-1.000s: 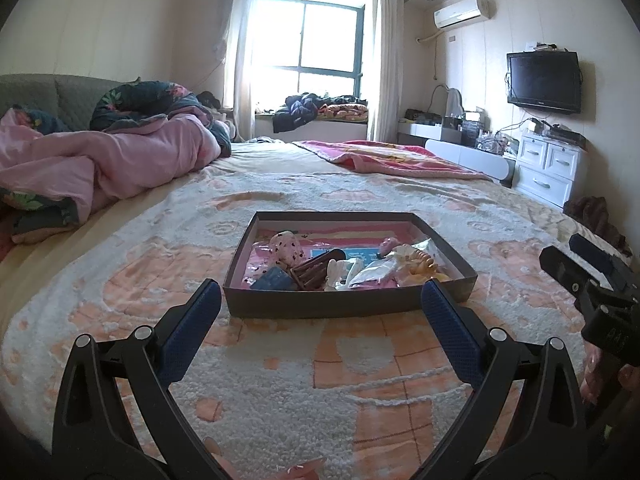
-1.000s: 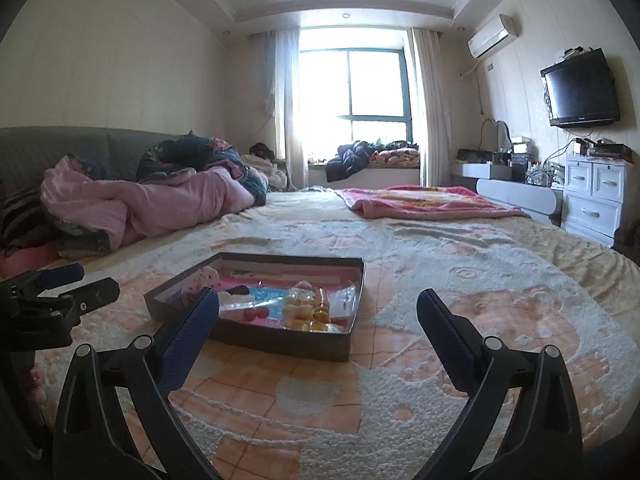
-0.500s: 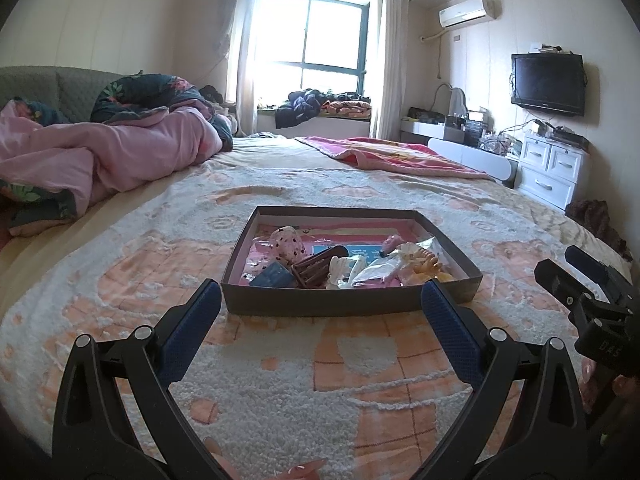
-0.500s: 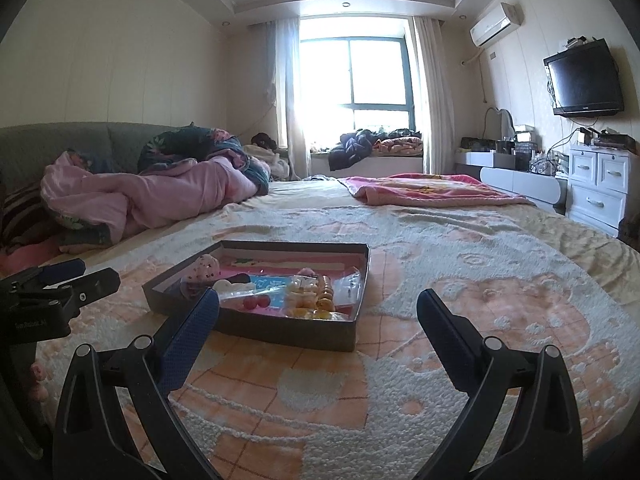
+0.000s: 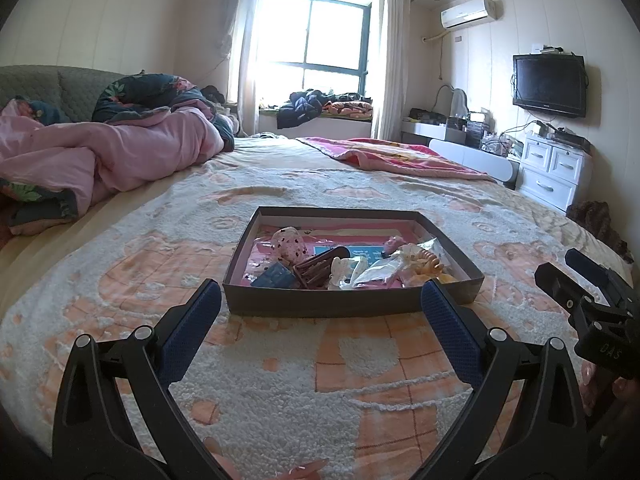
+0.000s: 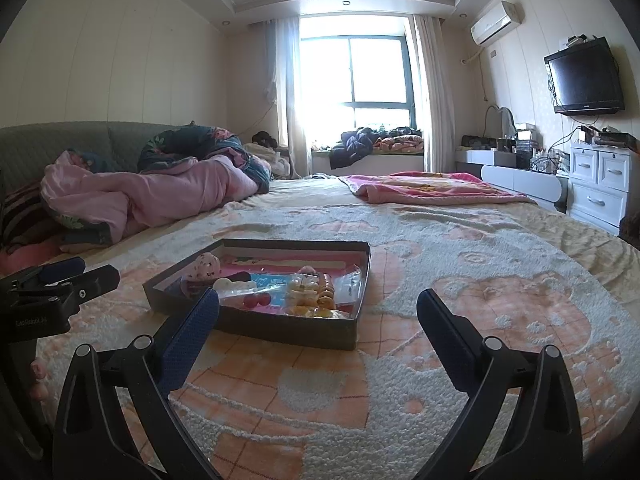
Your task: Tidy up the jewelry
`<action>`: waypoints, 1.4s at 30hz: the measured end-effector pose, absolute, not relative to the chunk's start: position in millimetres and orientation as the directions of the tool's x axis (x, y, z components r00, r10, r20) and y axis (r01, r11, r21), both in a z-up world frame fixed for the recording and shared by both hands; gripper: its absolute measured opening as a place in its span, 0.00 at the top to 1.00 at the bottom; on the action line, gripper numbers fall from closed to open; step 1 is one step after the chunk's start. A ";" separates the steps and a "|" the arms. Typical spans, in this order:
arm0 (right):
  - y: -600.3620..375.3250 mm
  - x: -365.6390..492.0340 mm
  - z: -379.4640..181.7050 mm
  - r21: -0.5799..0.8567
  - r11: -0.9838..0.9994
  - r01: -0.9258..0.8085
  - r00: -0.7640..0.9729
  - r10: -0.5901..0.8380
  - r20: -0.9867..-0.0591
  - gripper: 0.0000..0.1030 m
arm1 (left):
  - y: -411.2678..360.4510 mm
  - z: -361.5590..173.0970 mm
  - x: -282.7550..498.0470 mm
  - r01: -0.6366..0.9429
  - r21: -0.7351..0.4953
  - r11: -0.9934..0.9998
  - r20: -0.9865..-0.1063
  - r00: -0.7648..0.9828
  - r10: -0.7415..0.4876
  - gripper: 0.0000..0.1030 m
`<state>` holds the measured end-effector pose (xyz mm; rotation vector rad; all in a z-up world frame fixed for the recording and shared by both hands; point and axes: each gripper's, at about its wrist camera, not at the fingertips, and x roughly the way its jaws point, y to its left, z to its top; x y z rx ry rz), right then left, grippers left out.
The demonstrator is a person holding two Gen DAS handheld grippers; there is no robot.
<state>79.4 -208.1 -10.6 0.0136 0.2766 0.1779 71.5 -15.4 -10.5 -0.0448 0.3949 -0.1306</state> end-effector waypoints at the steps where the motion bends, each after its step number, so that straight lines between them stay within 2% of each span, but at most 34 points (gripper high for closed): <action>1: -207.9 79.2 -10.6 0.037 0.984 -0.172 0.947 0.175 -0.268 0.06 | -15.5 -10.5 71.1 0.118 -0.068 0.991 -0.380 0.915 -0.135 0.11; 42: -208.0 81.3 -12.1 0.041 0.984 -0.171 0.944 0.176 -0.278 0.06 | -12.6 -8.8 73.5 0.113 -0.071 0.991 -0.372 0.919 -0.132 0.11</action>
